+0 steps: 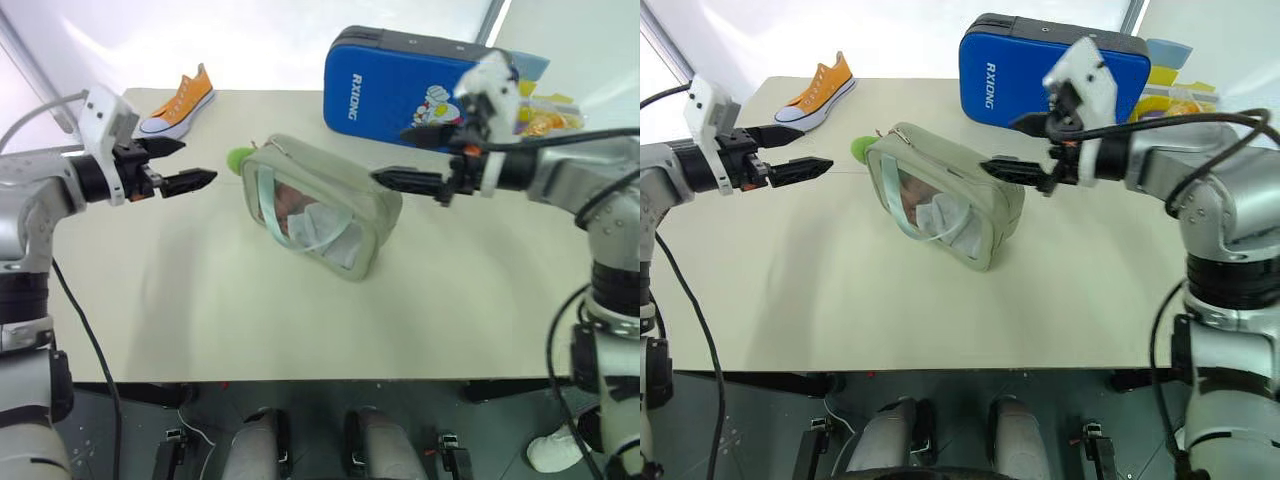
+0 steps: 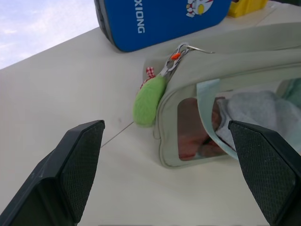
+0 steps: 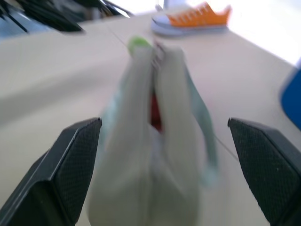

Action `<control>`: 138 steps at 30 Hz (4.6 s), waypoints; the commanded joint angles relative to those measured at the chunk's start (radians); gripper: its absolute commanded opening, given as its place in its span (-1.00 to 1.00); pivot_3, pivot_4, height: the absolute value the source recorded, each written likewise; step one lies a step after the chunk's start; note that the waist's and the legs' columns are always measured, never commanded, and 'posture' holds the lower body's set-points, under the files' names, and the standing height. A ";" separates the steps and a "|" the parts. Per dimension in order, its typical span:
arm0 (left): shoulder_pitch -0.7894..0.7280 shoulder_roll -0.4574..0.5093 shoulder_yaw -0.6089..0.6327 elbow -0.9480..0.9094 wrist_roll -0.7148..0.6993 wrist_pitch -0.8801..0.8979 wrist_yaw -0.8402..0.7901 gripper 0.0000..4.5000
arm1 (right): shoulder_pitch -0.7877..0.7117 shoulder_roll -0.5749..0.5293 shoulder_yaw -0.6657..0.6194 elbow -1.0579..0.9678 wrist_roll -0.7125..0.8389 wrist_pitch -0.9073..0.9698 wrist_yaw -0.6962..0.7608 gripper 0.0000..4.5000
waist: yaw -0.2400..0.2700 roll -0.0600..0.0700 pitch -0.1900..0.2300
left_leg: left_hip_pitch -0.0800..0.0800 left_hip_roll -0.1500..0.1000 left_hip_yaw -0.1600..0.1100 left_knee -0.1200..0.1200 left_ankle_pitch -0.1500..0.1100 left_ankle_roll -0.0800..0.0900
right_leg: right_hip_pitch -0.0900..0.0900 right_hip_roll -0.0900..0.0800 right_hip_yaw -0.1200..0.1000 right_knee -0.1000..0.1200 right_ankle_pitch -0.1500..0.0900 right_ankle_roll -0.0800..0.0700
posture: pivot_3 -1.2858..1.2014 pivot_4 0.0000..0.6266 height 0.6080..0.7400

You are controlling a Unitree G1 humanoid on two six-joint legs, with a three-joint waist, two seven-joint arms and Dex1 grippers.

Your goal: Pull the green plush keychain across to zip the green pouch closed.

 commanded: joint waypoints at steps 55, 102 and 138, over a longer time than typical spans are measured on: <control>0.105 0.005 0.070 -0.262 -0.135 0.094 0.107 1.00 | 0.013 0.052 0.194 0.630 -0.489 -1.361 0.469 -1.00 | 0.001 -0.001 0.001 | -0.003 -0.001 0.000 0.004 0.003 -0.004 | -0.001 0.000 0.000 0.002 0.000 0.001 | 0.03 -0.52 1.00; 0.195 -0.057 0.018 -0.212 -0.086 0.027 0.093 -0.98 | 0.207 -0.039 0.092 0.248 -0.429 -0.896 0.366 -0.95 | 0.003 -0.001 0.001 | 0.003 -0.001 -0.001 0.005 0.003 -0.005 | 0.004 0.000 0.000 0.004 0.000 0.001 | 0.03 -0.52 1.00; 0.077 0.007 -0.147 -0.157 0.128 -0.206 -0.060 0.98 | 0.199 -0.004 0.097 0.292 -0.454 -0.927 0.321 -0.95 | 0.008 -0.001 0.001 | 0.002 0.002 -0.002 0.012 0.002 -0.003 | 0.006 0.004 0.001 0.005 0.000 0.000 | 0.03 -0.52 1.00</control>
